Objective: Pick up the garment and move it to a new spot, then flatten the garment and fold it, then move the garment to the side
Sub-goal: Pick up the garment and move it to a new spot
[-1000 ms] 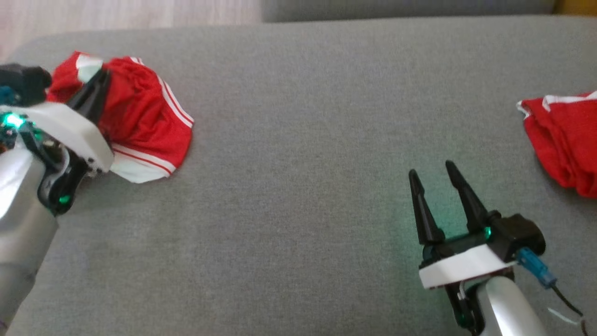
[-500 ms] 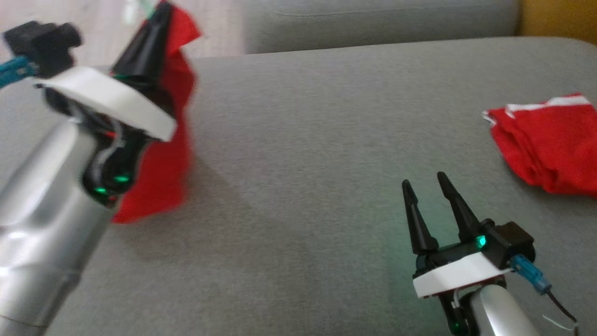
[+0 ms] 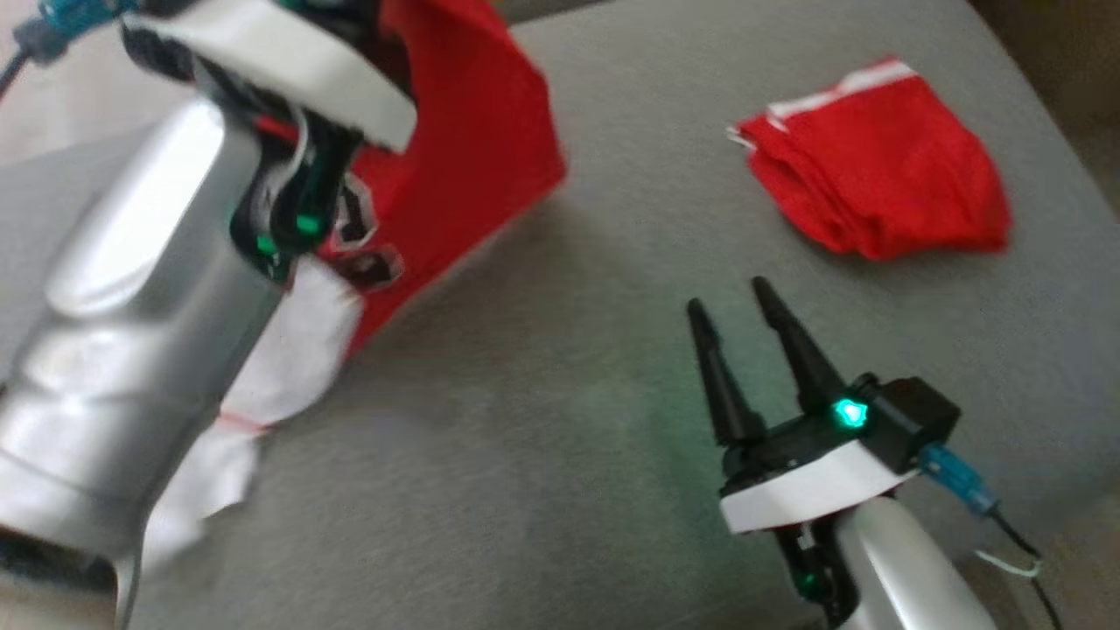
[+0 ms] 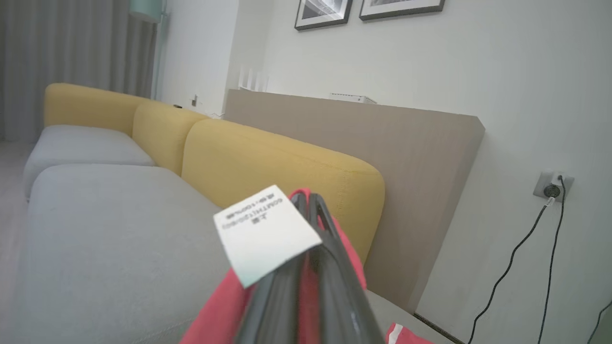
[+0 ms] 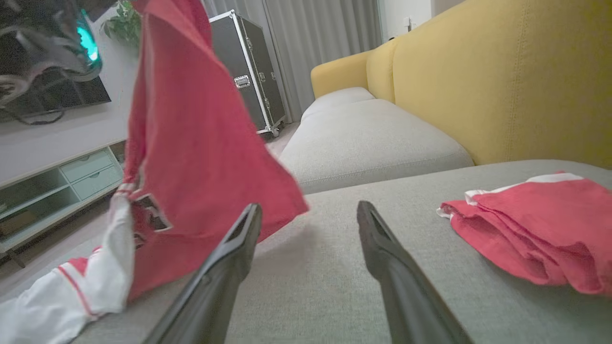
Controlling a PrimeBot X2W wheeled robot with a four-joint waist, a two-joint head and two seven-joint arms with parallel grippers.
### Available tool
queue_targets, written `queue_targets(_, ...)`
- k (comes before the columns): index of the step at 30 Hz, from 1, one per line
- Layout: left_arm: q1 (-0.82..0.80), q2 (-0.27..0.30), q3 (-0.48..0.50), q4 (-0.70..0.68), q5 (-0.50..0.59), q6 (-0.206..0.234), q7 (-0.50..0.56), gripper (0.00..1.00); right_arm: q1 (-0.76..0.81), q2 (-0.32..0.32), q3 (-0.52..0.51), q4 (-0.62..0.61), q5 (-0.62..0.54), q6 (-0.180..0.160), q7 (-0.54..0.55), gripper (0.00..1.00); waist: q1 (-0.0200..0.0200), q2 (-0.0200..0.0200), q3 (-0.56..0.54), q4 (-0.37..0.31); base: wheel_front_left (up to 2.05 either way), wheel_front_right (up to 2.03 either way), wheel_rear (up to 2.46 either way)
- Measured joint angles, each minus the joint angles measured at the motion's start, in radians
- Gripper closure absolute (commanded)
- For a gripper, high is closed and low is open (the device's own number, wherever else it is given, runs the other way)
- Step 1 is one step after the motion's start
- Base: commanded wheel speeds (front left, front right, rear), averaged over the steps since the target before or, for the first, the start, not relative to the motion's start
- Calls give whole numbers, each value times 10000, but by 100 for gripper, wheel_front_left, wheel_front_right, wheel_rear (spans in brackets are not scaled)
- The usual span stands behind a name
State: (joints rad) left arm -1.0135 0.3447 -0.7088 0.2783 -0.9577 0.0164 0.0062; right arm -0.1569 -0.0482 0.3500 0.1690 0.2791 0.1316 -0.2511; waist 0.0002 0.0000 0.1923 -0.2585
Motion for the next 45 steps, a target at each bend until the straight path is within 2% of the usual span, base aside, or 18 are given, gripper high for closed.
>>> queue_targets(6, -1052, -546, -90, 1530, 704, -288, -744, 100, -91, 0, 652, -207, 222, 0, -2, 0, 0, 0, 513, -995, 0, 0, 0)
queue_targets(7, -1227, -629, -150, 1835, 838, -393, -888, 77, -132, 0, 719, -230, 238, 0, -2, 0, 0, 0, 606, -1099, 0, 0, 0)
queue_targets(8, -1392, -692, -205, 2176, 1009, -437, -1037, 0, -173, 0, 779, -245, 276, 0, -2, 0, 0, 0, 694, -1188, 0, 0, 0)
queue_targets(12, -1706, -750, -360, 3417, 1323, -709, -1509, 0, -211, 0, 826, -272, 291, -2, -2, 0, 1, 0, 939, -1356, 0, 0, 0)
queue_targets(16, -1691, -683, -523, 4172, 1515, -1003, -1902, 0, -211, 0, 458, -267, 286, -2, -2, 0, -1, 0, 921, -1087, 0, 0, 0)
queue_targets(22, -1424, -188, -731, 4247, 1785, -1221, -2341, 0, -202, 2, -113, -209, 111, 0, -4, 0, -2, 0, 712, -474, 0, 0, 0)
queue_targets(27, 33, 368, -650, 3856, 1785, -1202, -2556, 0, -134, 0, -813, 117, -360, 0, -15, 0, -1, 0, 314, 344, 0, 0, 0)
queue_targets(31, 1735, 541, -489, 3118, 1791, -928, -2585, 0, 135, 2, -1475, 307, -731, 0, -38, 0, -2, 0, -178, 1054, 0, 0, 0)
queue_targets(35, 3477, 581, 182, 1916, 1992, -412, -2587, 0, 493, 6, -1950, 485, -1034, 0, -44, 0, -3, 0, -715, 1737, 0, 0, 0)
queue_targets(41, 6352, 499, 980, 280, 3078, 460, -2587, 0, 876, 10, -2180, 598, -1275, 0, -44, 0, -5, 0, -1520, 2525, 0, 0, 0)
queue_targets(43, 7256, 349, 1210, -125, 3480, 690, -2585, 0, 1075, 15, -2215, 593, -1325, 0, -44, 0, -5, 0, -1742, 2698, 0, 0, 0)
queue_targets(44, 8073, 40, 1540, -470, 3655, 888, -2585, 0, 1269, 15, -2251, 587, -1325, 0, -44, 0, -5, 1, -1902, 2853, 0, 0, 0)
queue_targets(45, 8426, -111, 1726, -617, 3745, 907, -2585, 0, 1343, 15, -2249, 585, -1325, 0, -44, 0, -5, 0, -1962, 2913, 0, 0, 0)
